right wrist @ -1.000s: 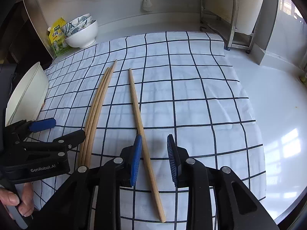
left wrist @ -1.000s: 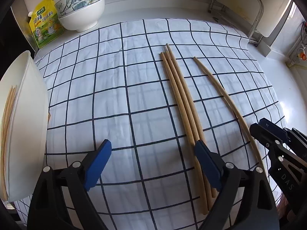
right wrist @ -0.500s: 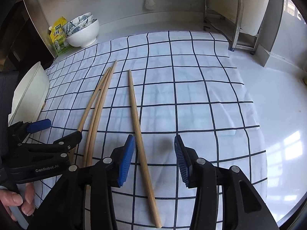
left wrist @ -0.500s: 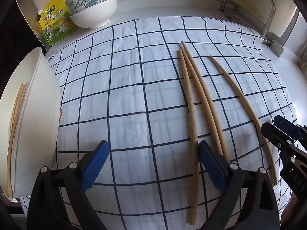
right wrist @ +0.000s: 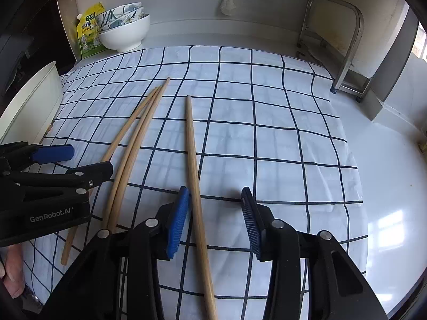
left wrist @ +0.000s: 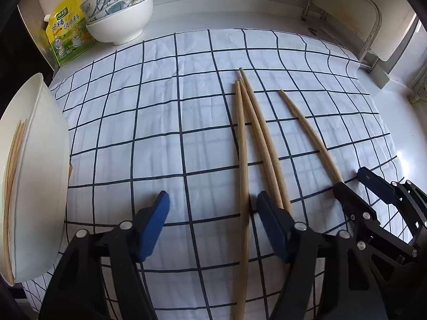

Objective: Organize utensils
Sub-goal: 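Open the right tool and reposition both tools over the remaining chopsticks, then carry the chopsticks into the white basin and open the left tool while the right tool releases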

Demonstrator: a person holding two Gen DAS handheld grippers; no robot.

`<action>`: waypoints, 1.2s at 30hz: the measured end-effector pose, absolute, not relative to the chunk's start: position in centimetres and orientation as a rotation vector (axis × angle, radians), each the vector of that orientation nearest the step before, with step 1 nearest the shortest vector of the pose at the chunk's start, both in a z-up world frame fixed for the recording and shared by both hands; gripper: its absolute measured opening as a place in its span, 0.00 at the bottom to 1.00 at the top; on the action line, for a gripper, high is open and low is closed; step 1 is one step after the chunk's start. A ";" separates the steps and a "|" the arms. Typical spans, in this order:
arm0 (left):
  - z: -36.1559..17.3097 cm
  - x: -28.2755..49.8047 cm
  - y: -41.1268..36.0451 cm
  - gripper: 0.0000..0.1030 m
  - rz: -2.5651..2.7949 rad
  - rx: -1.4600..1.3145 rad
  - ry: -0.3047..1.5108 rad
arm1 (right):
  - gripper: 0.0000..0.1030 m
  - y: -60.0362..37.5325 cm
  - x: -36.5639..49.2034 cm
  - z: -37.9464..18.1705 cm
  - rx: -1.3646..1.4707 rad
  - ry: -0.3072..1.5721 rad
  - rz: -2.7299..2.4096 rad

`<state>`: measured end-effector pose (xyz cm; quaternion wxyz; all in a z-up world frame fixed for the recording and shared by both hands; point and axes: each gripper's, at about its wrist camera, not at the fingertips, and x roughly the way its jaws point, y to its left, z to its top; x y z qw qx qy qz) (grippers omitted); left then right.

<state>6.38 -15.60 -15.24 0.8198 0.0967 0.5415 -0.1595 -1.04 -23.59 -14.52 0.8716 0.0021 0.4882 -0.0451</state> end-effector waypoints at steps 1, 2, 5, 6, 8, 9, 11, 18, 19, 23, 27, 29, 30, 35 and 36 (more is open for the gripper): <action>-15.1 6.2 -15.9 0.45 -0.350 0.206 1.151 | 0.27 -23.4 -1.0 -14.5 -0.001 1.022 -0.083; -15.0 6.1 -16.1 0.32 -0.361 0.212 1.148 | 0.14 -23.2 -1.0 -14.5 -0.005 1.024 -0.078; -14.8 6.0 -16.5 0.07 -0.398 0.218 1.154 | 0.06 -23.3 -0.6 -14.3 0.008 1.037 -0.078; -14.8 5.9 -16.5 0.07 -0.403 0.215 1.159 | 0.06 -23.5 -0.6 -14.3 0.033 1.041 -0.075; -14.7 6.1 -16.1 0.07 -0.412 0.199 1.175 | 0.06 -24.0 -0.6 -14.0 0.082 1.044 -0.071; -14.7 6.0 -15.9 0.07 -0.413 0.193 1.180 | 0.06 -24.1 -0.8 -13.8 0.097 1.040 -0.071; -14.3 6.1 -15.1 0.07 -0.418 0.180 1.182 | 0.06 -24.1 -1.1 -13.1 0.118 1.034 -0.069; -10.0 6.0 -12.8 0.07 -0.479 0.090 1.151 | 0.06 -23.4 -1.4 -9.9 0.185 0.998 -0.068; -9.2 6.0 -12.4 0.07 -0.485 0.084 1.135 | 0.06 -23.1 -1.2 -9.2 0.189 0.991 -0.070; -5.5 6.4 -9.9 0.07 -0.488 0.063 1.058 | 0.06 -20.9 -0.5 -6.3 0.192 0.950 -0.046; -2.6 7.2 -6.2 0.07 -0.466 0.029 1.009 | 0.06 -16.9 0.9 -3.6 0.177 0.906 0.014; -1.4 7.7 -3.5 0.07 -0.436 0.019 0.985 | 0.06 -14.4 1.9 -2.6 0.172 0.892 0.057; -1.0 8.0 -2.1 0.07 -0.414 0.016 0.977 | 0.06 -13.3 2.4 -2.3 0.166 0.887 0.077; -0.7 9.0 5.7 0.07 -0.307 -0.016 0.974 | 0.06 -6.5 5.1 -2.2 0.145 0.890 0.199; -0.9 9.2 7.2 0.07 -0.286 -0.020 0.977 | 0.06 -5.3 5.6 -2.4 0.141 0.895 0.219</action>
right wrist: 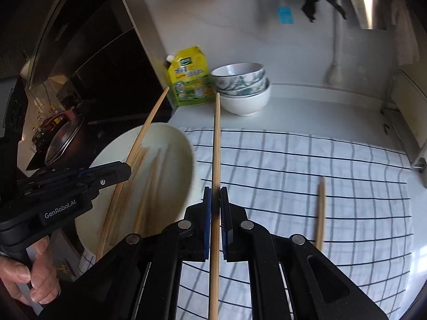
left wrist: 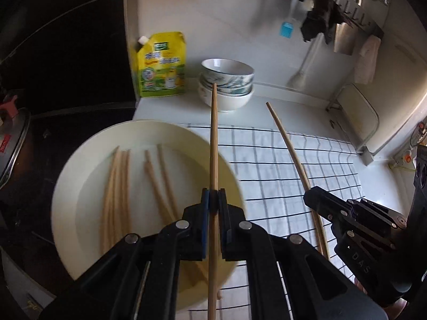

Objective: Organize utensils
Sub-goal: 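Carry the chopsticks into the white basin and open the left tool while the right tool releases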

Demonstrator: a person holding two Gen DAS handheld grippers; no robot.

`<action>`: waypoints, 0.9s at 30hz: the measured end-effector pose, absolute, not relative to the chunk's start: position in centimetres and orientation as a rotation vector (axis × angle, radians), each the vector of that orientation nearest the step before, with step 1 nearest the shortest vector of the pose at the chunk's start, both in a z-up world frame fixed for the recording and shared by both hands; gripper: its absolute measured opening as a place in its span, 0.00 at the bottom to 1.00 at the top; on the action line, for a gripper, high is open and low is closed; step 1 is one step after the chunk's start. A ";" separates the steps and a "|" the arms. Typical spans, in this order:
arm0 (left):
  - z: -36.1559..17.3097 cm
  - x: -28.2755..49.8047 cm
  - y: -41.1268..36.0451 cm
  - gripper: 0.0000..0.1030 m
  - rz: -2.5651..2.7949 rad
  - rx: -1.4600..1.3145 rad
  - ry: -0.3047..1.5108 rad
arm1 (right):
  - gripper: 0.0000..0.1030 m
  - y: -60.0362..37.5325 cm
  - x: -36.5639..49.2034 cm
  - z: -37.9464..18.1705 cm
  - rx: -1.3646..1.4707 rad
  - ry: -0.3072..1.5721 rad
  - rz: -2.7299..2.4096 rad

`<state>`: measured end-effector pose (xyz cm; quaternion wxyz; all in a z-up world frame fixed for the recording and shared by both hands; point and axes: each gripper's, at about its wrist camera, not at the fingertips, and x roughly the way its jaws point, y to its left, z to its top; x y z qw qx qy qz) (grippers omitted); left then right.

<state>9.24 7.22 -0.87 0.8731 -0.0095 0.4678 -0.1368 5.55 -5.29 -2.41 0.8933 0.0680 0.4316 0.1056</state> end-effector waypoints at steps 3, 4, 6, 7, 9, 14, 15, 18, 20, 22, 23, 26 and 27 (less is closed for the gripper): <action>-1.7 9.9 11.5 0.07 -0.224 -0.029 0.999 | 0.06 -1.9 7.1 -3.6 0.129 0.931 0.269; -2.2 10.1 12.5 0.07 -0.208 -0.031 1.009 | 0.06 -0.9 7.6 -4.1 0.128 0.946 0.279; -3.3 10.3 14.3 0.07 -0.183 -0.038 1.037 | 0.06 0.5 8.3 -4.7 0.125 0.969 0.290; -3.8 10.5 15.2 0.07 -0.177 -0.044 1.050 | 0.06 1.1 8.7 -5.0 0.119 0.979 0.292; -4.4 10.7 15.8 0.07 -0.175 -0.054 1.065 | 0.06 2.2 9.3 -5.5 0.107 0.993 0.297; -5.7 11.3 16.5 0.07 -0.189 -0.059 1.089 | 0.06 4.3 10.6 -5.9 0.090 1.013 0.314; -5.8 11.4 16.6 0.07 -0.191 -0.058 1.091 | 0.06 4.7 10.9 -6.0 0.084 1.016 0.320; -5.9 11.8 16.7 0.20 -0.186 -0.063 1.093 | 0.22 5.9 11.7 -6.3 0.069 1.038 0.332; -5.7 11.8 17.2 0.47 -0.169 -0.066 1.074 | 0.32 5.8 11.5 -6.0 0.061 1.017 0.297; -5.4 11.9 17.7 0.48 -0.157 -0.068 1.063 | 0.32 5.4 11.4 -5.8 0.073 1.013 0.284; -5.4 11.9 18.0 0.48 -0.151 -0.072 1.064 | 0.32 5.1 11.3 -5.7 0.075 1.012 0.276; -5.3 11.9 18.8 0.51 -0.132 -0.079 1.066 | 0.32 4.4 10.9 -5.6 0.080 1.011 0.262; -5.3 11.8 19.1 0.52 -0.128 -0.083 1.067 | 0.32 4.2 10.8 -5.6 0.081 1.011 0.256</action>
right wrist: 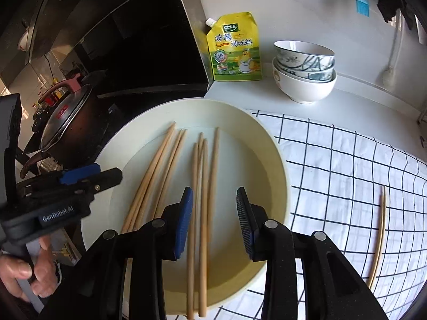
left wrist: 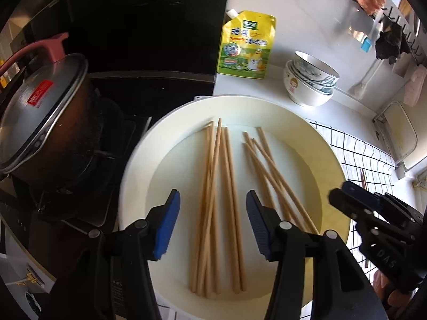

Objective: Organize utensils
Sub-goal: 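Carry the chopsticks into the white basin and open the left tool while the right tool releases, then move both open tools back from the basin to the chopstick row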

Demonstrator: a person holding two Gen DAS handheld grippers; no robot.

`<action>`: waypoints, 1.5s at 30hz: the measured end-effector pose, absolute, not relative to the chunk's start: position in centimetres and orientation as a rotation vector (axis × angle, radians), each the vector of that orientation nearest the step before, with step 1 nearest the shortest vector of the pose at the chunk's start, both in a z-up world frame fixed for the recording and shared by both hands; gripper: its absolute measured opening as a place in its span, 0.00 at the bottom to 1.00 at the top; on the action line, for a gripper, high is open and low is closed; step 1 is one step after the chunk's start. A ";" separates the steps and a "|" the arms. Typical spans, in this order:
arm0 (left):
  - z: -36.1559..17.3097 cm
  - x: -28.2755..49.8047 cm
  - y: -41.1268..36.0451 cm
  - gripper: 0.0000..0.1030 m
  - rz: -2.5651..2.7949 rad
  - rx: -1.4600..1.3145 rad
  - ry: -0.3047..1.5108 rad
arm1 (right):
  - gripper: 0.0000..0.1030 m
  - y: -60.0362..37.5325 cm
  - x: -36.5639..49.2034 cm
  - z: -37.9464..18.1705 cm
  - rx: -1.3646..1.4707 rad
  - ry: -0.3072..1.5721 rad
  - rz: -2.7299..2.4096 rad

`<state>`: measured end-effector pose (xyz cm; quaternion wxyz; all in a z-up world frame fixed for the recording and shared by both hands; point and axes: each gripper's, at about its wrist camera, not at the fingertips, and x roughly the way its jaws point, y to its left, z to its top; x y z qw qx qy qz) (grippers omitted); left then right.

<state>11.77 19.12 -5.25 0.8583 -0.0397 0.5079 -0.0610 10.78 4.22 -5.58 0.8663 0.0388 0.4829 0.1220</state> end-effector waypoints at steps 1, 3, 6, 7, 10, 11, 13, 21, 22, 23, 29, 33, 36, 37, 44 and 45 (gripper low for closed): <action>-5.2 11.7 19.3 0.54 -0.126 -0.087 1.068 | 0.32 4.0 10.6 -5.5 0.084 1.009 0.250; -5.3 11.4 19.6 0.55 -0.124 -0.089 1.069 | 0.32 3.7 10.3 -5.5 0.090 1.009 0.244; -5.3 11.1 19.7 0.56 -0.127 -0.088 1.072 | 0.32 3.4 9.8 -5.4 0.095 1.008 0.234; -5.3 11.0 19.6 0.56 -0.129 -0.088 1.073 | 0.32 3.3 9.6 -5.3 0.097 1.008 0.232; -5.0 10.6 19.4 0.56 -0.140 -0.087 1.070 | 0.32 3.0 9.1 -5.1 0.105 1.002 0.225; -4.9 10.5 19.2 0.56 -0.145 -0.085 1.067 | 0.32 2.9 8.9 -5.0 0.108 0.998 0.223; -4.6 10.2 18.9 0.57 -0.153 -0.081 1.062 | 0.32 2.6 8.4 -4.7 0.112 0.991 0.216; -3.2 9.0 16.4 0.58 -0.206 -0.055 1.039 | 0.32 0.9 6.8 -3.9 0.126 0.972 0.188; -3.0 8.8 15.9 0.58 -0.214 -0.052 1.036 | 0.32 0.6 6.5 -3.8 0.127 0.969 0.184; -2.9 8.7 15.5 0.58 -0.221 -0.049 1.034 | 0.32 0.3 6.3 -3.6 0.127 0.967 0.180; -1.9 7.7 12.2 0.58 -0.271 -0.028 1.013 | 0.34 -2.3 4.8 -2.8 0.141 0.947 0.143; -1.5 6.9 9.8 0.59 -0.300 -0.015 1.007 | 0.34 -4.8 3.4 -2.5 0.152 0.936 0.109; -1.3 6.3 7.8 0.60 -0.327 -0.008 1.003 | 0.34 -6.7 2.3 -2.4 0.160 0.932 0.079; -1.2 6.1 7.1 0.61 -0.337 -0.004 1.002 | 0.34 -7.4 1.9 -2.4 0.163 0.931 0.067; -0.9 4.5 1.5 0.64 -0.416 0.025 0.993 | 0.36 -12.7 -0.9 -3.1 0.196 0.944 -0.016; -1.0 4.3 0.8 0.64 -0.428 0.028 0.995 | 0.36 -13.4 -1.3 -3.3 0.201 0.946 -0.028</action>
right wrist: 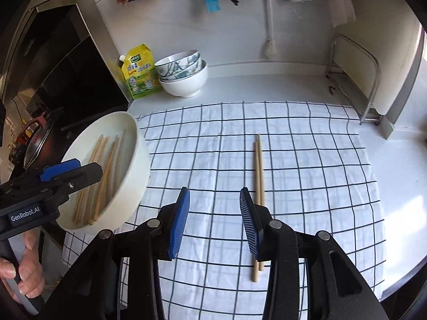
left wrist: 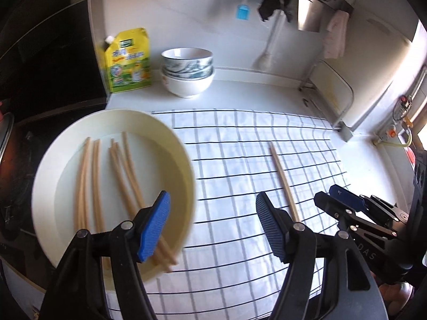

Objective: Organize utensils
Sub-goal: 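Move both open tools back from the basin to the chopstick row, then close the right tool on a bamboo chopstick from the pair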

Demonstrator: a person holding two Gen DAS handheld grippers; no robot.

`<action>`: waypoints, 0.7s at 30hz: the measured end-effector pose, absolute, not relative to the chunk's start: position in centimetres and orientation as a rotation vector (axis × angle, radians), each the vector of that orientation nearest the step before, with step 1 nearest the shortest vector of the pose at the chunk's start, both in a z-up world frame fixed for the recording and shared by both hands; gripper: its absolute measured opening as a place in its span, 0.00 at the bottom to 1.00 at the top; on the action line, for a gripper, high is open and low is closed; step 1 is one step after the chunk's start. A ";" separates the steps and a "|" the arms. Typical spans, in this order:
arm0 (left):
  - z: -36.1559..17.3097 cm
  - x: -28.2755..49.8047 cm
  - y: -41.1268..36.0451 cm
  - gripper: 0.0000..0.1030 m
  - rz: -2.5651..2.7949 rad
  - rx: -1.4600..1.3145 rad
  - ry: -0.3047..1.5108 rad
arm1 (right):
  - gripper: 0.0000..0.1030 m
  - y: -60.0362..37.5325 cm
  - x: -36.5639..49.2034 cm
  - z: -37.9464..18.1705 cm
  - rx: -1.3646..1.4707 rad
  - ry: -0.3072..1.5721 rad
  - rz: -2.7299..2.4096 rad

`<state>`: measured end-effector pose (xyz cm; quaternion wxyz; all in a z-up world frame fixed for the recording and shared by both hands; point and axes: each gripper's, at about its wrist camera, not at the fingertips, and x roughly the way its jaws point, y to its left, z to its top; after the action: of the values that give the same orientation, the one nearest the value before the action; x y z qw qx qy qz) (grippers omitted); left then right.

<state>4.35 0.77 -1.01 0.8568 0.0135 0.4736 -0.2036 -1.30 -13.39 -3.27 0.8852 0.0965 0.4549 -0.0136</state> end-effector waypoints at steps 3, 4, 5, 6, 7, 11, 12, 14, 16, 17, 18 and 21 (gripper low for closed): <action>-1.5 3.9 -1.5 0.64 -0.455 0.038 1.005 | 0.37 -15.5 -2.2 -4.1 0.208 0.962 -0.062; -1.7 3.8 -2.1 0.65 -0.461 0.040 1.010 | 0.37 -16.2 -2.4 -4.5 0.211 0.968 -0.071; -2.0 3.7 -2.8 0.67 -0.467 0.044 1.019 | 0.37 -16.8 -2.7 -4.8 0.213 0.975 -0.079; -2.3 3.6 -3.4 0.68 -0.469 0.049 1.026 | 0.37 -17.3 -2.8 -5.2 0.212 0.981 -0.087; -2.6 3.5 -3.9 0.68 -0.471 0.052 1.033 | 0.37 -17.8 -3.0 -5.7 0.211 0.988 -0.094; -4.1 3.4 -5.8 0.69 -0.460 0.067 1.059 | 0.37 -19.1 -3.1 -7.7 0.203 1.013 -0.100; -4.4 3.4 -6.0 0.70 -0.455 0.069 1.064 | 0.37 -19.2 -3.1 -8.3 0.204 1.021 -0.098; -5.4 3.4 -6.5 0.75 -0.438 0.074 1.076 | 0.37 -19.5 -2.8 -9.5 0.207 1.037 -0.088; -6.3 3.4 -7.0 0.76 -0.424 0.084 1.087 | 0.37 -19.7 -2.6 -10.7 0.211 1.052 -0.075; -6.6 3.5 -7.0 0.76 -0.418 0.089 1.092 | 0.37 -19.7 -2.4 -11.2 0.214 1.058 -0.068; -7.0 3.5 -7.2 0.76 -0.412 0.093 1.100 | 0.37 -19.7 -2.3 -11.7 0.217 1.062 -0.063; -8.0 3.6 -7.4 0.77 -0.393 0.100 1.116 | 0.37 -19.8 -1.8 -12.8 0.218 1.069 -0.048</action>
<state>3.63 -7.44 -7.97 0.8289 0.0469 0.5258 -0.1854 -1.81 -19.79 -12.80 0.8546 0.1038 0.5083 -0.0229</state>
